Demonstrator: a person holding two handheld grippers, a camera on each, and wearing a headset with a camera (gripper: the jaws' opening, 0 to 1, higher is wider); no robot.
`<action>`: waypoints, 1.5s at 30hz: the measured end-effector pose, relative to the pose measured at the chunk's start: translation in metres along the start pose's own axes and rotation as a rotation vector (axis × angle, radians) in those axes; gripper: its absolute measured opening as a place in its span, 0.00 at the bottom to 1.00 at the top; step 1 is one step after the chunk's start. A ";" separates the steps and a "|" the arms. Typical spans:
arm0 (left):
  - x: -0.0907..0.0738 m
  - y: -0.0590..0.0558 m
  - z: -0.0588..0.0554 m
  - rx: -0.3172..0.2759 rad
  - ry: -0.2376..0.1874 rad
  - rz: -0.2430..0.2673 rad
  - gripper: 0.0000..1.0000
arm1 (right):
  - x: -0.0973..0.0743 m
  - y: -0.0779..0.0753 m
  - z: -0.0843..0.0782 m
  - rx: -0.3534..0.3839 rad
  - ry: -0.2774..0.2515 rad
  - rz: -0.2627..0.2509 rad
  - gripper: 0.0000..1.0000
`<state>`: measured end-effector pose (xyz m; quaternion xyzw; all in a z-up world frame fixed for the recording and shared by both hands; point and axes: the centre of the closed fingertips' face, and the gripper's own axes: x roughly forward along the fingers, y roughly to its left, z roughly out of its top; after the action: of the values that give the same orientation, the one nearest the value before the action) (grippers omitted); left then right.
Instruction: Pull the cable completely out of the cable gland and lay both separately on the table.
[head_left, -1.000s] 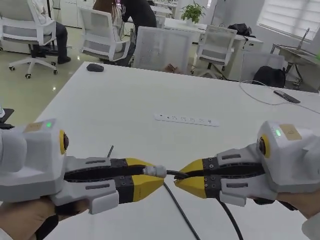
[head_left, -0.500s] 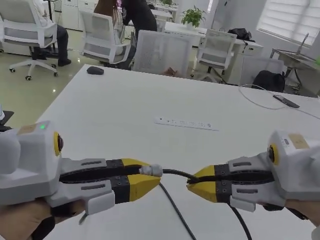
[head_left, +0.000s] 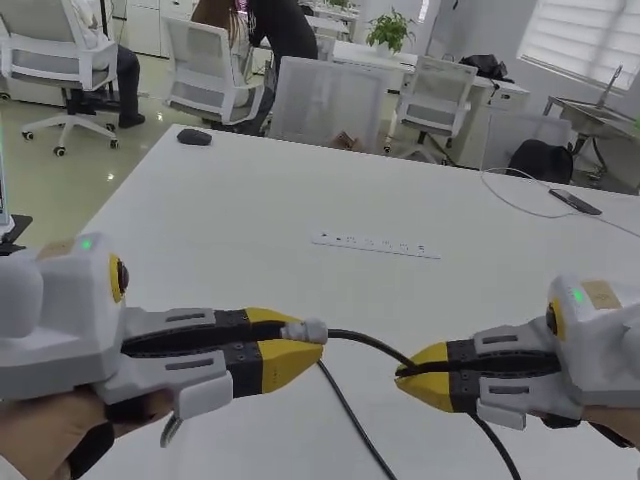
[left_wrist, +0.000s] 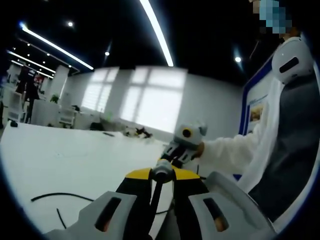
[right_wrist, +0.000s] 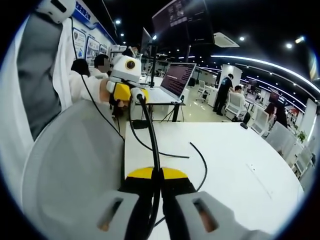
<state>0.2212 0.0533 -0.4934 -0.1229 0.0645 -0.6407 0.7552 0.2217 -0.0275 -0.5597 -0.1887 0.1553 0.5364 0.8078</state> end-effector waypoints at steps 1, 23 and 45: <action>0.000 0.000 0.000 0.000 -0.002 0.001 0.16 | -0.001 -0.001 -0.002 0.004 0.002 -0.005 0.04; -0.001 0.008 -0.005 -0.011 0.022 0.038 0.16 | 0.003 -0.007 -0.016 0.051 0.087 -0.010 0.04; 0.000 0.013 -0.010 0.022 0.052 0.065 0.16 | 0.020 0.005 0.073 -0.113 -0.037 0.039 0.14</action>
<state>0.2313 0.0543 -0.5069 -0.0958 0.0813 -0.6194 0.7750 0.2277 0.0243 -0.5054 -0.2209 0.1137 0.5631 0.7881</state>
